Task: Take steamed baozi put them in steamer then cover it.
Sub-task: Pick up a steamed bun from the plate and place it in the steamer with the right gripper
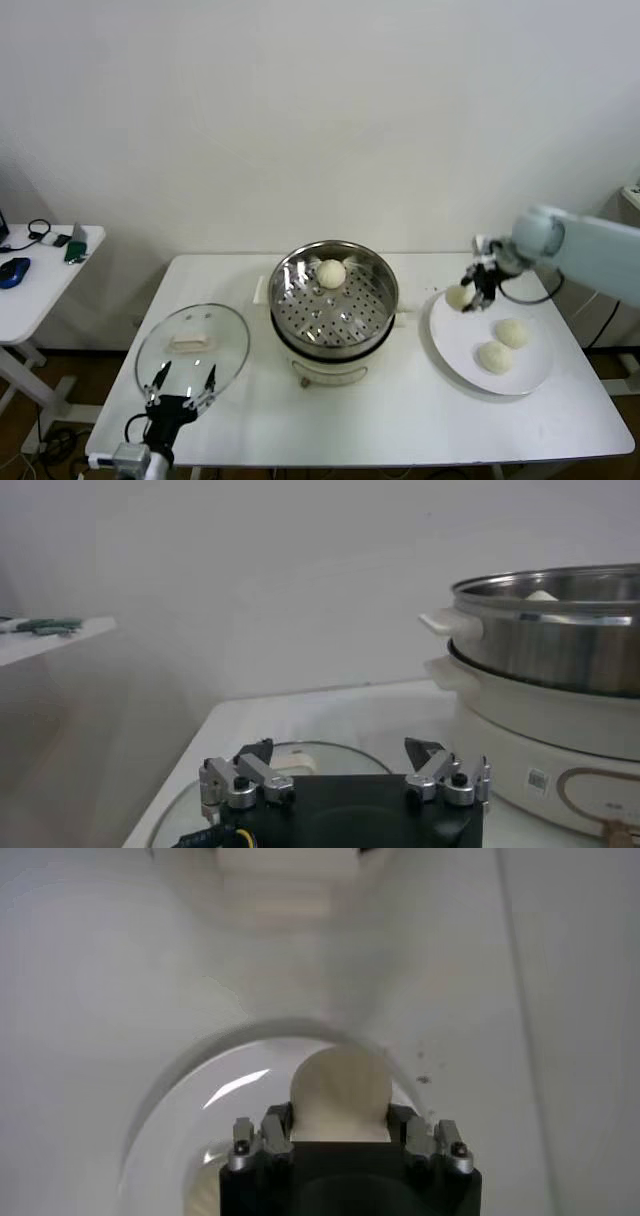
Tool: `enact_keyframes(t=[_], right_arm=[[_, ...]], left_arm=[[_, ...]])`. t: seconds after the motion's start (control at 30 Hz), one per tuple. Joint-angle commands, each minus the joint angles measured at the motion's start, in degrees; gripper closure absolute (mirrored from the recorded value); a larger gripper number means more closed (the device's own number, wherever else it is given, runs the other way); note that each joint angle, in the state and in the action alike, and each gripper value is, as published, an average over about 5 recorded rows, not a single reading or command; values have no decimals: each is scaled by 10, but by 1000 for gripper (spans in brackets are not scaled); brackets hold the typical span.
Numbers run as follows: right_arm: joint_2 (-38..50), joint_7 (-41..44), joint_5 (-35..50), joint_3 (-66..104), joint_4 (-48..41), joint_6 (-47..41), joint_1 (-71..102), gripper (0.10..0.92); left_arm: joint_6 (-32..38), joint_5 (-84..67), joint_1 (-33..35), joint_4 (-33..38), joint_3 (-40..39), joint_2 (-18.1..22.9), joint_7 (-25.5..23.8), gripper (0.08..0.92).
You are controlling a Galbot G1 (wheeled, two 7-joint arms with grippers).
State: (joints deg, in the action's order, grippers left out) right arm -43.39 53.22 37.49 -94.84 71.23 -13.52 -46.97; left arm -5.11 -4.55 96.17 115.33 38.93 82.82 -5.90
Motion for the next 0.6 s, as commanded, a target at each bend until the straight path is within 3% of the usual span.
enact_keyframes(t=[0.03,0.3,0.6], right_arm=[[-77,12,138,-34,129,-17,-225,406],[-173,-73,150,16,209,-64,-125,406],[-283,-114,93,4,136,-81,-9,406]], left_arm=[[-1,0,0,4,-3,0,0,177],[-2,-2,0,12,1,4,0,177],[-4,-7,0,19,10,9,0,177]])
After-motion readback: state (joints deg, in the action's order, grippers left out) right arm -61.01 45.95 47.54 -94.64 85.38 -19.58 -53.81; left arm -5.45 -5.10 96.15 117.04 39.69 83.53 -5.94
